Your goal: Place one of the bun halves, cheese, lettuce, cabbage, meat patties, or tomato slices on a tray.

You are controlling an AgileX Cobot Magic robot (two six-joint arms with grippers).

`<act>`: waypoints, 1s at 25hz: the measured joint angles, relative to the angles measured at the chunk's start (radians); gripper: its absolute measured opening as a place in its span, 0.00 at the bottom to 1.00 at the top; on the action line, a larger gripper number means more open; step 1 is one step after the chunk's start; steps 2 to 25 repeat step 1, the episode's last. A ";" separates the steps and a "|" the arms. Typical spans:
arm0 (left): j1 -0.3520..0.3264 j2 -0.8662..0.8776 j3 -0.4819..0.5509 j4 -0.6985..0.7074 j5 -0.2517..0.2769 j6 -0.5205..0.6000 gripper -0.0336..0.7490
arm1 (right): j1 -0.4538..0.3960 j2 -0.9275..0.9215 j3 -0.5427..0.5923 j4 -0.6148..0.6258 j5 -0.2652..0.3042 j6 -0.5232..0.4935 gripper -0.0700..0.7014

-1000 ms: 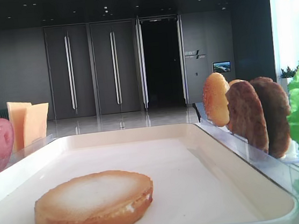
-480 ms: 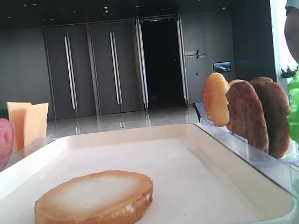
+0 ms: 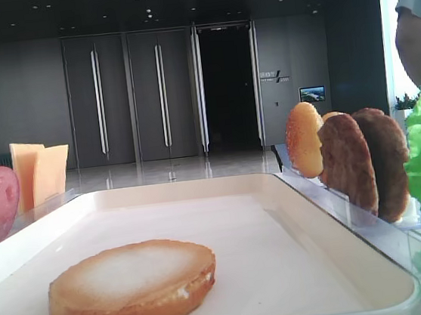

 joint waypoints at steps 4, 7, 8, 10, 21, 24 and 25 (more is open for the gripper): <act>0.000 0.000 0.000 0.000 0.000 0.001 0.38 | 0.000 0.000 0.000 0.000 0.000 0.000 0.59; 0.000 0.000 0.000 0.000 0.000 0.001 0.38 | 0.000 0.000 0.000 0.000 0.000 0.000 0.59; 0.000 0.000 0.000 0.000 0.000 0.001 0.38 | 0.000 0.000 0.000 0.000 0.000 0.000 0.59; 0.000 0.000 0.000 0.000 0.000 0.001 0.38 | 0.000 0.000 0.000 0.000 0.000 0.000 0.59; 0.000 0.000 0.000 0.000 0.000 0.001 0.38 | 0.000 0.000 0.000 0.000 0.000 0.000 0.59; 0.000 0.000 0.000 0.000 0.000 0.001 0.38 | 0.000 0.000 0.000 0.000 0.000 0.000 0.59; 0.000 0.000 0.000 0.000 0.000 0.001 0.38 | 0.000 0.000 0.000 0.000 0.000 0.000 0.59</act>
